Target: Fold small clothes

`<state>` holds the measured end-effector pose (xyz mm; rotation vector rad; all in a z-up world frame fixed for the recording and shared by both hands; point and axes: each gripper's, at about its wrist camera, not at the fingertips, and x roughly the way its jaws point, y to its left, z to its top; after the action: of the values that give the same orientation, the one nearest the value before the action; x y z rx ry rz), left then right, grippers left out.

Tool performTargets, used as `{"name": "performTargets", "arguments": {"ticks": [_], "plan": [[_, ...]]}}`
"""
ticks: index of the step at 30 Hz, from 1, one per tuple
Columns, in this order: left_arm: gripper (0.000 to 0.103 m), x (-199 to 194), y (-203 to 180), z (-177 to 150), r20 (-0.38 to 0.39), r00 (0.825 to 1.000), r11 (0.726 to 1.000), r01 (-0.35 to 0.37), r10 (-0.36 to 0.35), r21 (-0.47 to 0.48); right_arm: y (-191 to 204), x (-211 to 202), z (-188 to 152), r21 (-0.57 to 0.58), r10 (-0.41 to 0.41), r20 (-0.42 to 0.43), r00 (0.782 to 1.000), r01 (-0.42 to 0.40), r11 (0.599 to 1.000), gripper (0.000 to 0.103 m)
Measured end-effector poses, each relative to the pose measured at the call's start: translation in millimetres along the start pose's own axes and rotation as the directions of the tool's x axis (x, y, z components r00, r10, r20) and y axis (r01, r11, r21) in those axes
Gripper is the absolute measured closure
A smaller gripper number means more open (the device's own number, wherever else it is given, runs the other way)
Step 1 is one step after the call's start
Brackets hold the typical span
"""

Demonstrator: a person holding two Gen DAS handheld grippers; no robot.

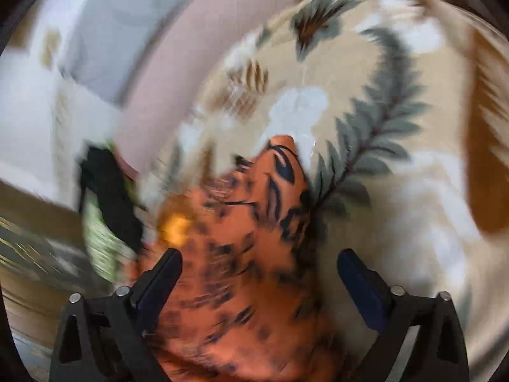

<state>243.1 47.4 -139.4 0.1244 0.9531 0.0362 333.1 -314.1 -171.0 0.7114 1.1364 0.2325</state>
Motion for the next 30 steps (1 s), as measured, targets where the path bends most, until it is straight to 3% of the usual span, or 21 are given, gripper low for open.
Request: {"name": "performTargets", "arguments": {"ticks": [1, 2, 3, 5, 6, 7, 9, 11, 13, 15, 16, 17, 18, 20, 22, 23, 25, 28, 30], "plan": [[0.0, -1, 1, 0, 0.002, 1.0, 1.0, 0.003, -0.003, -0.001, 4, 2, 2, -0.038, -0.034, 0.005, 0.999, 0.034, 0.999, 0.054], [0.0, -1, 1, 0, 0.007, 1.0, 1.0, 0.008, -0.008, -0.003, 11, 2, 4, -0.073, -0.032, 0.001, 0.999, 0.032, 0.997, 0.093], [0.0, 0, 2, 0, 0.011, 1.0, 1.0, 0.016, -0.016, -0.006, 20, -9, 2, -0.111, -0.037, 0.036, 0.999, 0.041, 0.993, 0.093], [0.0, 4, 1, 0, 0.009, 1.0, 1.0, 0.023, -0.023, -0.011, 24, -13, -3, -0.164, -0.132, 0.107, 0.985, 0.148, 0.975, 0.093], [0.0, 4, 1, 0, 0.008, 1.0, 1.0, 0.019, -0.019, -0.01, 15, 0, -4, -0.137, -0.163, 0.067, 0.984, 0.171, 0.976, 0.093], [0.0, 2, 1, 0, 0.004, 1.0, 1.0, 0.02, -0.02, -0.009, 4, 9, -5, -0.099, -0.162, 0.048, 0.986, 0.166, 0.981, 0.09], [0.0, -9, 6, -1, 0.012, 0.998, 0.998, 0.054, -0.054, -0.019, 2, -4, -10, -0.055, -0.126, 0.117, 0.985, 0.133, 0.99, 0.084], [0.0, -27, 18, -4, 0.036, 0.998, 0.998, 0.054, -0.053, -0.043, 13, -24, -19, -0.046, -0.161, 0.184, 0.97, 0.172, 0.984, 0.076], [0.0, -49, 37, -14, 0.083, 0.994, 0.993, 0.072, -0.064, -0.098, 30, -43, -35, -0.073, -0.139, 0.238, 0.961, 0.161, 0.984, 0.069], [0.0, -68, 62, -28, 0.111, 0.991, 0.977, 0.098, -0.078, -0.189, 55, -52, -52, -0.166, -0.081, 0.246, 0.966, 0.125, 0.978, 0.052], [0.0, -77, 79, -38, 0.128, 0.987, 0.96, 0.124, -0.094, -0.251, 63, -53, -63, -0.209, -0.039, 0.226, 0.973, 0.088, 0.974, 0.025], [0.0, -83, 103, -50, 0.144, 0.984, 0.928, 0.148, -0.103, -0.341, 68, -44, -74, -0.257, 0.001, 0.169, 0.986, 0.043, 0.966, 0.013], [0.0, -85, 121, -59, 0.147, 0.984, 0.897, 0.157, -0.104, -0.412, 72, -32, -81, -0.286, -0.006, 0.119, 0.993, 0.04, 0.957, 0.013], [0.0, -79, 163, -77, 0.15, 0.981, 0.804, 0.19, -0.126, -0.564, 58, 1, -87, -0.275, -0.11, 0.023, 0.994, 0.113, 0.955, 0.013], [0.0, -70, 209, -94, 0.159, 0.977, 0.669, 0.211, -0.139, -0.713, 57, -3, -92, -0.28, -0.096, 0.07, 0.993, 0.112, 0.953, 0.013], [0.0, -66, 236, -103, 0.196, 0.969, 0.57, 0.246, -0.148, -0.784, 59, -5, -93, -0.283, -0.109, 0.064, 0.992, 0.123, 0.951, 0.013], [0.0, -55, 270, -111, 0.224, 0.962, 0.443, 0.271, -0.156, -0.855, 62, 3, -93, -0.299, -0.142, 0.036, 0.989, 0.146, 0.943, 0.012], [0.0, -37, 302, -114, 0.251, 0.952, 0.327, 0.296, -0.172, -0.898, 60, 8, -94, -0.302, -0.132, 0.023, 0.991, 0.133, 0.944, 0.011], [0.0, -29, 316, -117, 0.256, 0.954, 0.288, 0.292, -0.155, -0.912, 56, 9, -92, -0.275, -0.11, 0.024, 0.994, 0.113, 0.955, 0.009]]}}
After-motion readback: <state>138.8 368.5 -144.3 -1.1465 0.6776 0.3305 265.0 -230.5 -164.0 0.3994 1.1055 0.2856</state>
